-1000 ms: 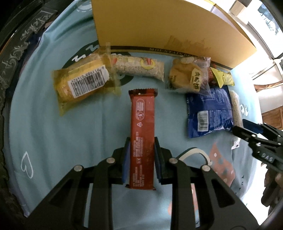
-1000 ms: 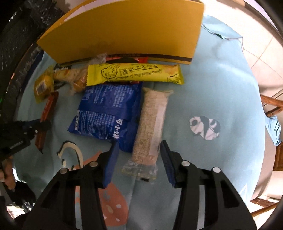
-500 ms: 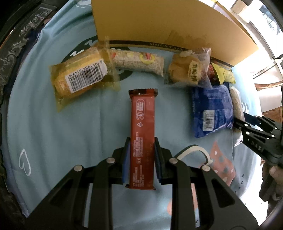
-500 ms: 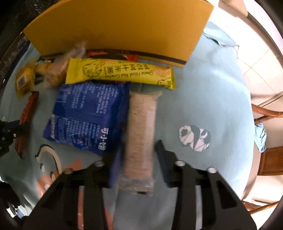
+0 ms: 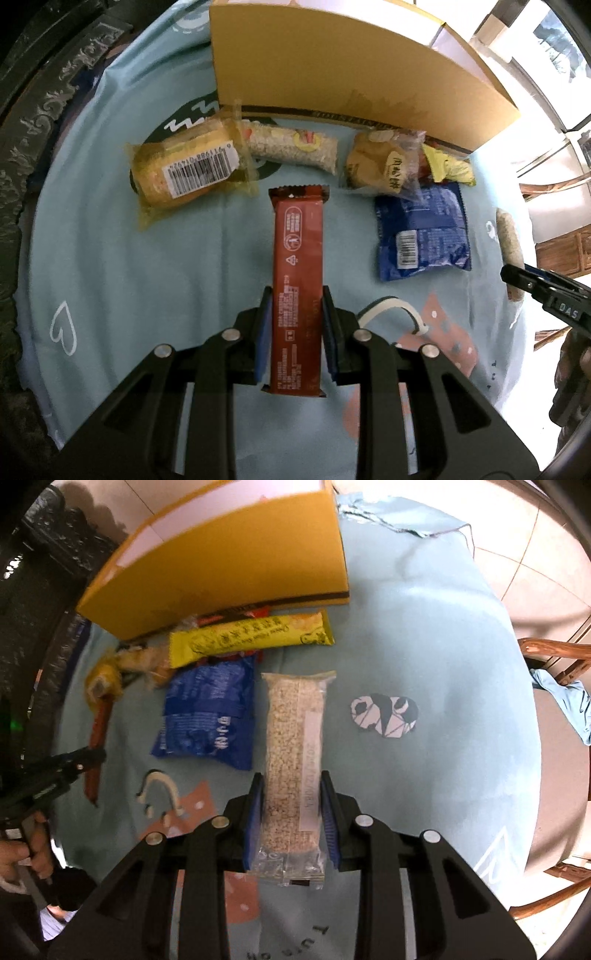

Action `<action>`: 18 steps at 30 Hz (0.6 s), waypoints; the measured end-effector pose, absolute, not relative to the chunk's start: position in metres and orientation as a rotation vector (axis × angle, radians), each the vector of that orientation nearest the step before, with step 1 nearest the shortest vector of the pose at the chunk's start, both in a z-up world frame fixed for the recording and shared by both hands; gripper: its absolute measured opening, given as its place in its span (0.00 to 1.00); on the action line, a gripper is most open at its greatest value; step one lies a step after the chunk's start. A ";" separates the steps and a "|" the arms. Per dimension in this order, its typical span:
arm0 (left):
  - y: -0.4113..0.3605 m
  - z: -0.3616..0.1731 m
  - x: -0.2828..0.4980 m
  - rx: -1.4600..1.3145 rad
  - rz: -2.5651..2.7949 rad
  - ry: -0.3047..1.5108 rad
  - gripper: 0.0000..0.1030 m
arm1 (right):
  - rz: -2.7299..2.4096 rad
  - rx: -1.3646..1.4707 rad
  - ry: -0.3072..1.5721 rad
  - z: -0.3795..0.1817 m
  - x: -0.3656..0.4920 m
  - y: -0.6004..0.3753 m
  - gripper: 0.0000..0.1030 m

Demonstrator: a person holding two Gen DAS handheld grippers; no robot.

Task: Organize snacks
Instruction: 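Carry both snacks into the yellow box and open both grippers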

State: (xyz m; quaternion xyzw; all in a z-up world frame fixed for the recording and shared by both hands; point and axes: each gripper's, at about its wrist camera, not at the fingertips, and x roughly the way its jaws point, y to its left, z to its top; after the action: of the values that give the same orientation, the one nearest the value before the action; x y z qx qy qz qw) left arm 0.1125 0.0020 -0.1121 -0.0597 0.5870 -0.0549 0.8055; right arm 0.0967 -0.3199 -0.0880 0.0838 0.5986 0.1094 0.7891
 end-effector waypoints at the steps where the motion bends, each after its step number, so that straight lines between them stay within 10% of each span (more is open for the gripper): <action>1: 0.001 -0.107 0.110 -0.125 -0.121 1.248 0.23 | 0.240 0.178 1.284 -0.085 0.095 -0.319 0.29; 18: -0.013 0.012 0.105 -0.071 -0.124 1.023 0.23 | 0.337 0.165 1.044 0.022 0.087 -0.299 0.29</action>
State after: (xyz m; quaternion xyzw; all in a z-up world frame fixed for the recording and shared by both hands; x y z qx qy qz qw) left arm 0.1054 -0.0130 0.0119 -0.0337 0.4890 -0.0594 0.8696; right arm 0.0873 -0.2991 0.0220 0.0783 0.4958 0.1599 0.8500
